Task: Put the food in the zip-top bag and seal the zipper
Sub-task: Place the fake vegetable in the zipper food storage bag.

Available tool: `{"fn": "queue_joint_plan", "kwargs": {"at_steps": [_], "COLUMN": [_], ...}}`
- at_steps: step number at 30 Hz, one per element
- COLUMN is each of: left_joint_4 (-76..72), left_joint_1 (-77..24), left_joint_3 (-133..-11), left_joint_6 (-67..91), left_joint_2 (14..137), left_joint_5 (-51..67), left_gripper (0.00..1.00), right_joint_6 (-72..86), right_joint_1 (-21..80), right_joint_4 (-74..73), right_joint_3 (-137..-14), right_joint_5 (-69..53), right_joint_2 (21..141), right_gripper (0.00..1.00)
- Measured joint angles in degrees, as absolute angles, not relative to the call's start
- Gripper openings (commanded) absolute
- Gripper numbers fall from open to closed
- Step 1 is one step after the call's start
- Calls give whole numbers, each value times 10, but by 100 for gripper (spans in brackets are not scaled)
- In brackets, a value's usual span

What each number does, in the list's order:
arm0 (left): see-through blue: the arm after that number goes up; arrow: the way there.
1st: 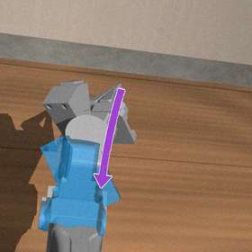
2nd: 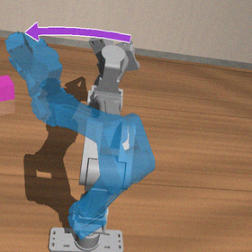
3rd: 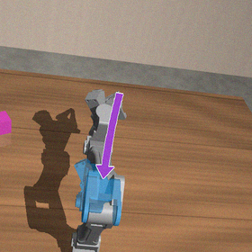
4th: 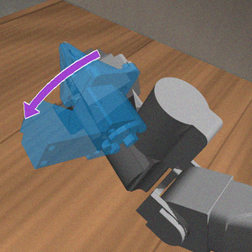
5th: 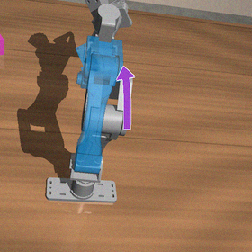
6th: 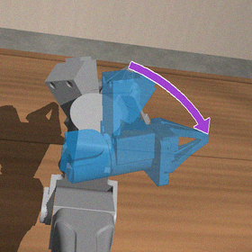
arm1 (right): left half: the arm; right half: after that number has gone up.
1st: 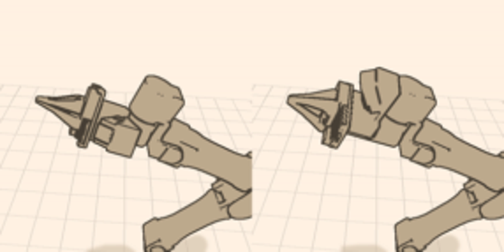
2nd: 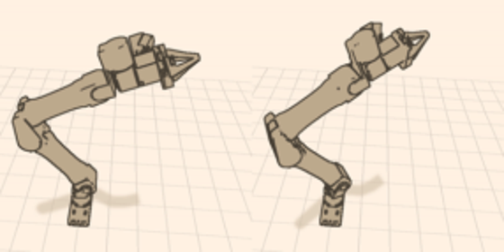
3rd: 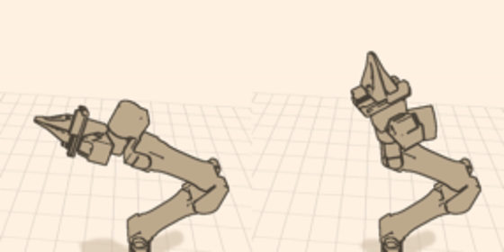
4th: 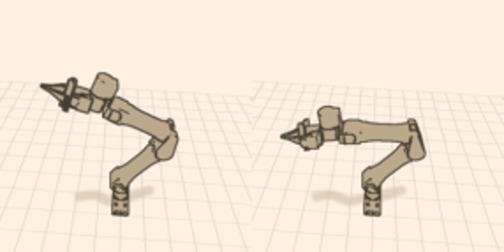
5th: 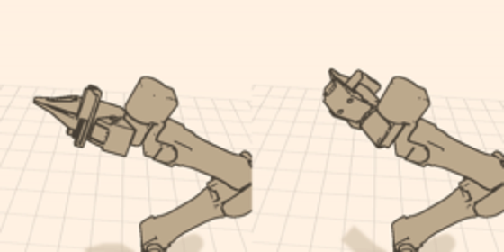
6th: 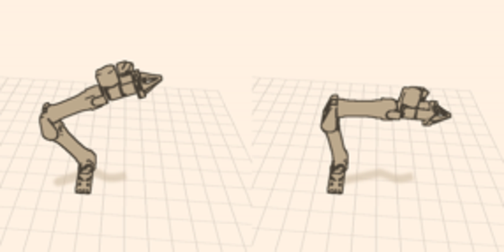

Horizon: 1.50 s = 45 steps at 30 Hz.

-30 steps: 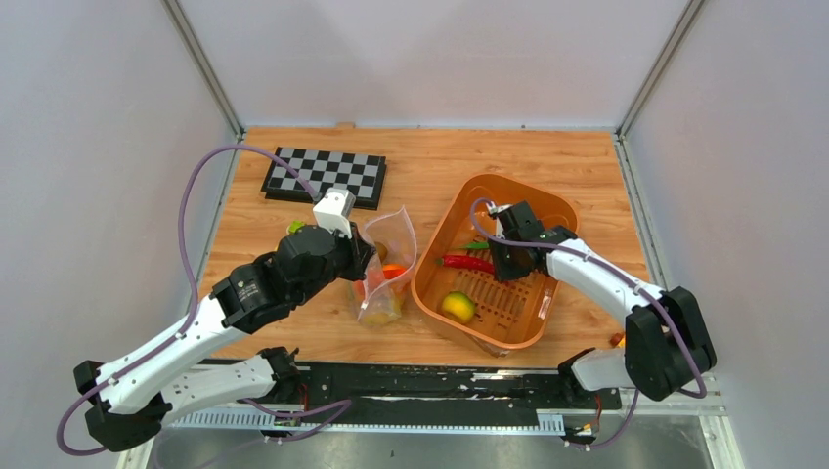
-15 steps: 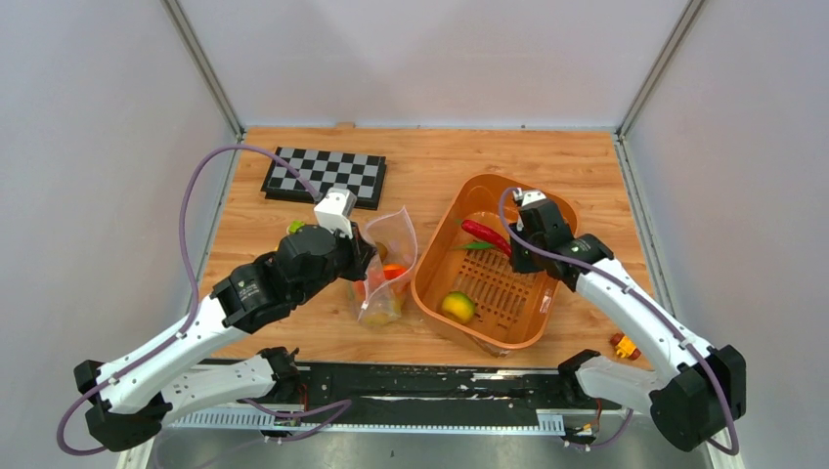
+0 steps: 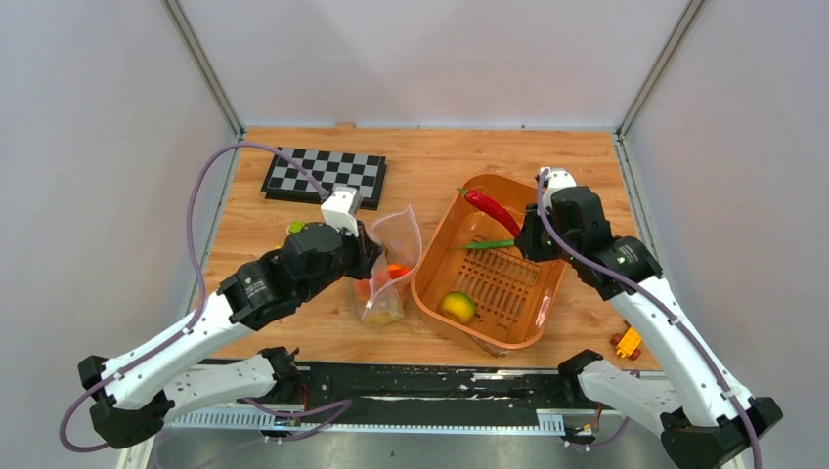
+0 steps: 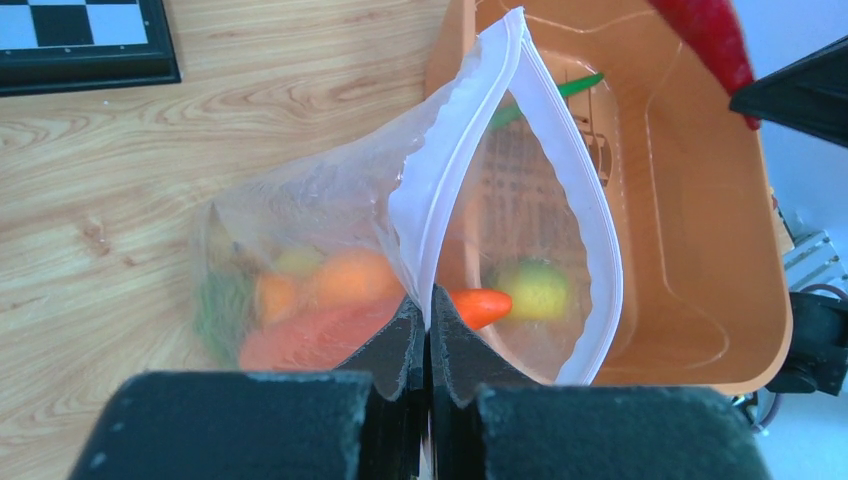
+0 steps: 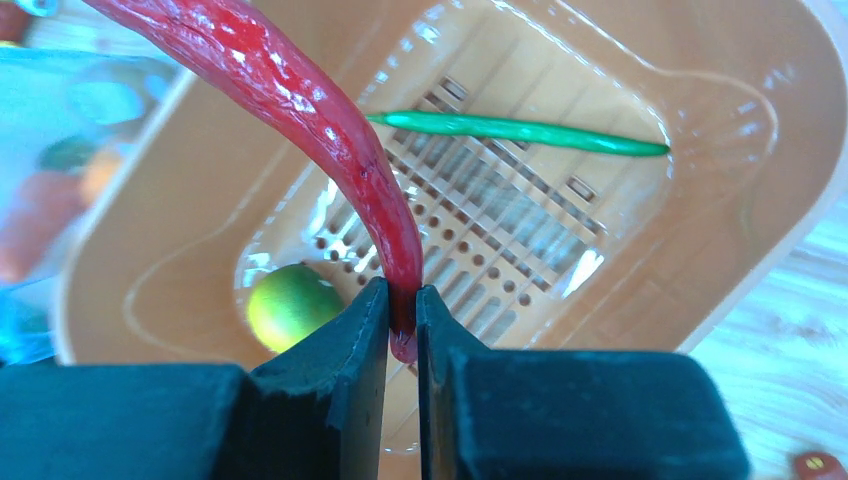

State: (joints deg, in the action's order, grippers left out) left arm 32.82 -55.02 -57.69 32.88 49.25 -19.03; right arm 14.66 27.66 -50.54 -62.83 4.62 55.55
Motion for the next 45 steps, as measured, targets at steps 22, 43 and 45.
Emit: {"fn": "queue_joint_plan", "kwargs": {"at_steps": [22, 43, 45], "left_joint_4": [348, 377, 378], "left_joint_1": [-550, -550, -550], "left_joint_3": [-627, -661, -661], "left_joint_6": [328, 316, 316], "left_joint_2": [555, 578, 578], "left_joint_5": [-166, -165, -165], "left_gripper": [4, 4, 4], "right_joint_6": [88, 43, 34], "right_joint_1": [502, 729, 742], "right_joint_4": [-641, -832, -831], "right_joint_3": [-846, -1041, -1053], "right_joint_5": [87, 464, 482], "right_joint_2": [655, 877, 889], "right_gripper": [0, 1, 2]}}
